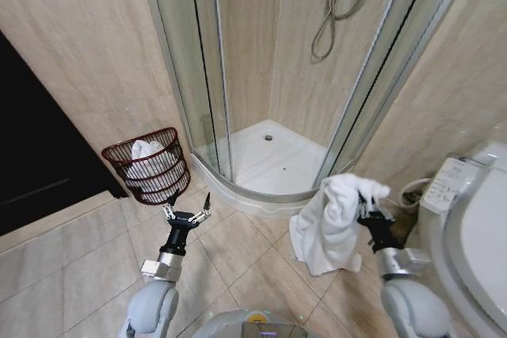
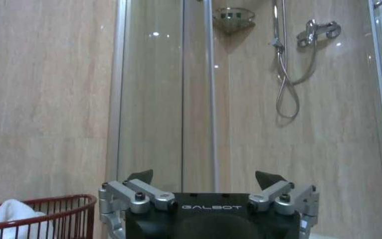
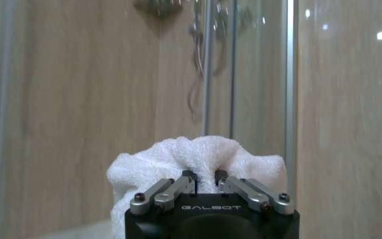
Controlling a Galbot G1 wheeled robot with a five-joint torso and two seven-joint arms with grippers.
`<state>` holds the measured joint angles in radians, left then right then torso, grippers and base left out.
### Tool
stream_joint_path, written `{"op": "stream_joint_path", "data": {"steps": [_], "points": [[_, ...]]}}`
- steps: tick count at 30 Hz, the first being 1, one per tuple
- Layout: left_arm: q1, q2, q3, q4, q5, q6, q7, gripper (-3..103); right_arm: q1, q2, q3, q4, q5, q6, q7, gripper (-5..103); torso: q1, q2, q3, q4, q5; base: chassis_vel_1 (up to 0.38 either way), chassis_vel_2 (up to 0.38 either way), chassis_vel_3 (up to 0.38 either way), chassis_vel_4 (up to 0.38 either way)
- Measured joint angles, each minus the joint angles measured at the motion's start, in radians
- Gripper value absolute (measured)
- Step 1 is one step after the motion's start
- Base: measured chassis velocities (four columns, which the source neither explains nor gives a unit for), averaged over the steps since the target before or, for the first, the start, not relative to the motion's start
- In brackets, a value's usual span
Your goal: Discard the used towel into the hamper.
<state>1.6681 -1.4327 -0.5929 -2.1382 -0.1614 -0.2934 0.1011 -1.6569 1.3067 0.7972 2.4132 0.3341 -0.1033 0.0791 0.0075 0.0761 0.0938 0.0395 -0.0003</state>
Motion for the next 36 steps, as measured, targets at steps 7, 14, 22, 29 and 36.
{"op": "stream_joint_path", "data": {"steps": [7,14,22,29,36], "points": [[0.001,0.004,-0.003,-0.024,-0.009,0.022,0.001,100,0.01,-0.013,-0.053,0.102,-0.03,-0.066,0.058,14,0.0,0.0,0.0,0.0002,0.0005,0.0,0.0,0.0,0.0],[0.004,0.016,-0.014,-0.028,-0.009,0.043,0.0,100,-0.024,-0.002,-0.096,0.099,-0.091,-0.073,0.086,14,0.0,0.0,0.0,-0.0001,0.0003,0.0,0.0,0.0,0.0],[-0.007,0.006,-0.012,-0.022,-0.003,0.047,0.002,100,-0.036,0.001,-0.138,0.093,-0.139,-0.051,0.103,14,0.0,0.0,0.0,0.0,0.0002,0.0,0.0,0.0,0.0],[-0.014,0.004,-0.015,-0.018,0.005,0.049,0.006,100,-0.038,0.015,-0.188,0.09,-0.208,-0.007,0.112,14,0.0,0.0,0.0,-0.0001,0.0003,0.051,0.063,0.054,0.072],[-0.022,0.008,-0.026,-0.002,0.01,0.049,0.007,100,-0.025,0.019,-0.233,0.089,-0.245,0.003,0.113,14,0.0,0.0,0.0,0.0002,0.0002,0.084,0.095,0.087,0.082]]}}
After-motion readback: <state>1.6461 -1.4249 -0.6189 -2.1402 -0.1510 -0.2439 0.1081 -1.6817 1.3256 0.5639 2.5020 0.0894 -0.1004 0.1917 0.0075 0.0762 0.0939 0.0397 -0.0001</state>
